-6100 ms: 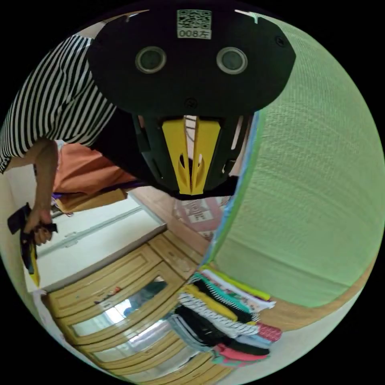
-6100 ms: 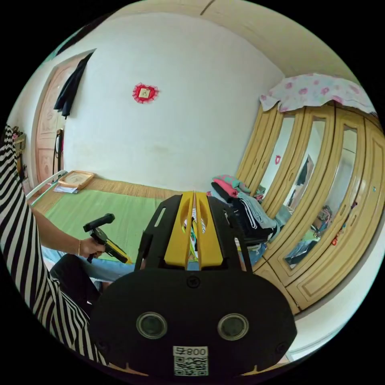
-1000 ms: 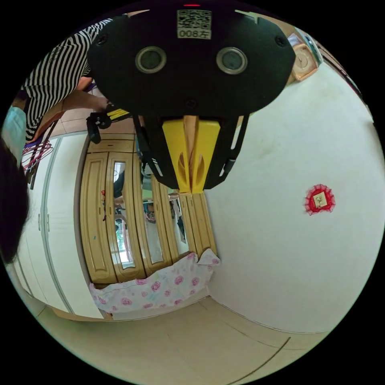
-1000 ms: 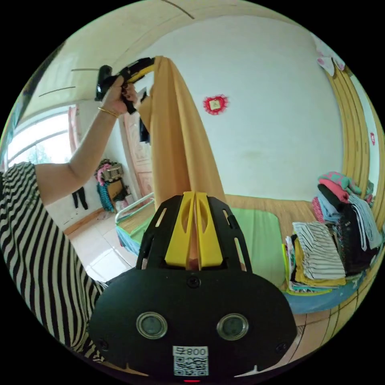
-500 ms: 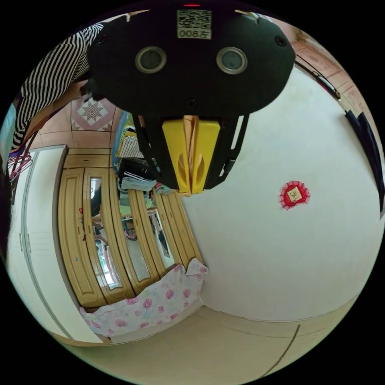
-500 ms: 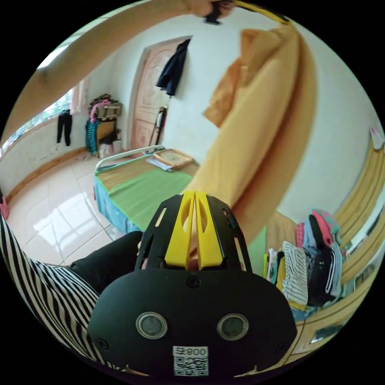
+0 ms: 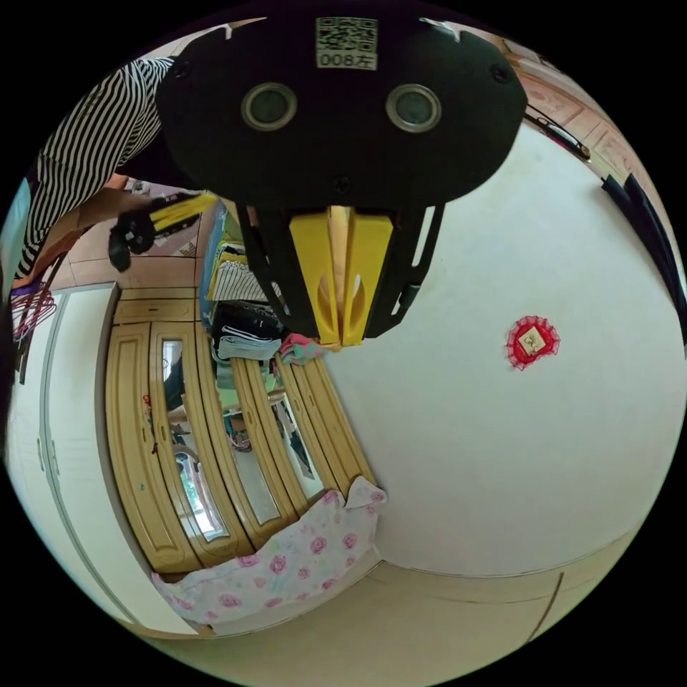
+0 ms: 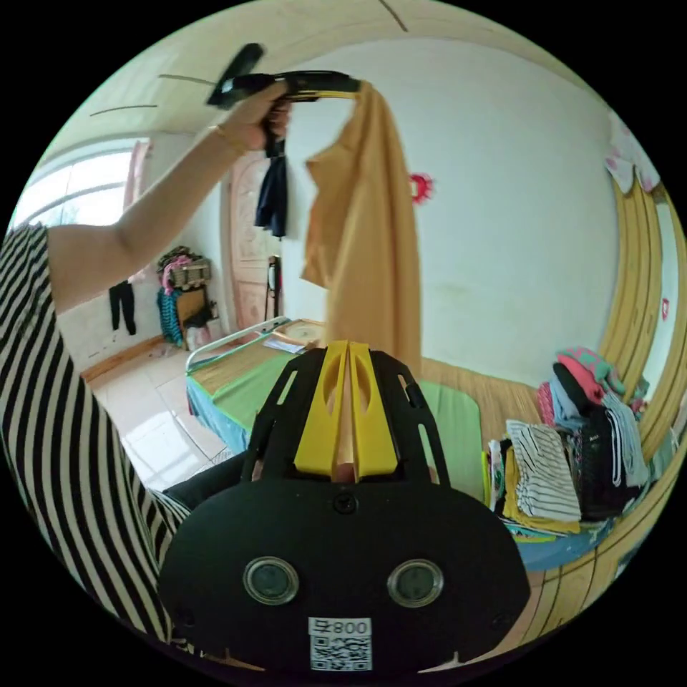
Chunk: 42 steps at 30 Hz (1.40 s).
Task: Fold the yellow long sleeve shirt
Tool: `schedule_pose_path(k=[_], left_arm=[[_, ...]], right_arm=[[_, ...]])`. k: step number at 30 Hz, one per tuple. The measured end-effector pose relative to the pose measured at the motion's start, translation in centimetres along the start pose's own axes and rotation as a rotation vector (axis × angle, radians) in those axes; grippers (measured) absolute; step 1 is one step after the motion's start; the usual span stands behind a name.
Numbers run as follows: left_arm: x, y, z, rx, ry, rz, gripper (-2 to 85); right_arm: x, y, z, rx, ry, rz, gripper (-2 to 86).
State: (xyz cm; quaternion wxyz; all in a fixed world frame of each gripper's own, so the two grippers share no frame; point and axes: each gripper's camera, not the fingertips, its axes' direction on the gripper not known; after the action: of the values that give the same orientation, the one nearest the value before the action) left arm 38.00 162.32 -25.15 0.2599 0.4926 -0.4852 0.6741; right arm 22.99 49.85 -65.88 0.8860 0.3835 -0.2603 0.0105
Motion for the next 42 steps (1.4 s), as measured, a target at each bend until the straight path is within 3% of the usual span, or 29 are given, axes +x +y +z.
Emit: schedule_pose_path(k=[6, 9, 13, 17, 21, 25, 30, 42], left_arm=[[0.2, 0.3, 1.5, -0.012, 0.037, -0.006, 0.3], [0.6, 0.5, 1.8, -0.013, 0.039, 0.007, 0.3], [1.4, 0.8, 2.4, -0.027, 0.048, 0.030, 0.4], [2.4, 1.3, 3.4, -0.040, 0.032, 0.057, 0.5], [3.0, 1.8, 4.5, -0.049, 0.036, 0.065, 0.5], [3.9, 2.5, 6.5, -0.067, 0.039, 0.069, 0.4], [5.0, 3.6, 8.7, -0.086, 0.061, 0.066, 0.4], [6.4, 9.1, 14.3, -0.146, 0.003, 0.033, 0.4]], right_arm=[[-3.3, 3.9, 4.2, -0.105, 0.109, -0.036, 3.7], [-0.4, 6.2, 6.8, -0.217, 0.099, 0.033, 4.2], [7.0, 8.6, 6.3, -0.224, 0.230, 0.179, 1.9], [10.8, 10.0, 4.6, -0.203, 0.064, 0.257, 5.1], [9.2, 12.4, 4.0, -0.159, 0.050, 0.228, 7.8], [7.8, 15.4, 6.6, -0.233, -0.081, 0.202, 10.0], [9.3, 19.3, 8.6, -0.266, -0.104, 0.259, 11.2], [13.4, 21.8, 11.6, -0.308, -0.163, 0.232, 1.8]])
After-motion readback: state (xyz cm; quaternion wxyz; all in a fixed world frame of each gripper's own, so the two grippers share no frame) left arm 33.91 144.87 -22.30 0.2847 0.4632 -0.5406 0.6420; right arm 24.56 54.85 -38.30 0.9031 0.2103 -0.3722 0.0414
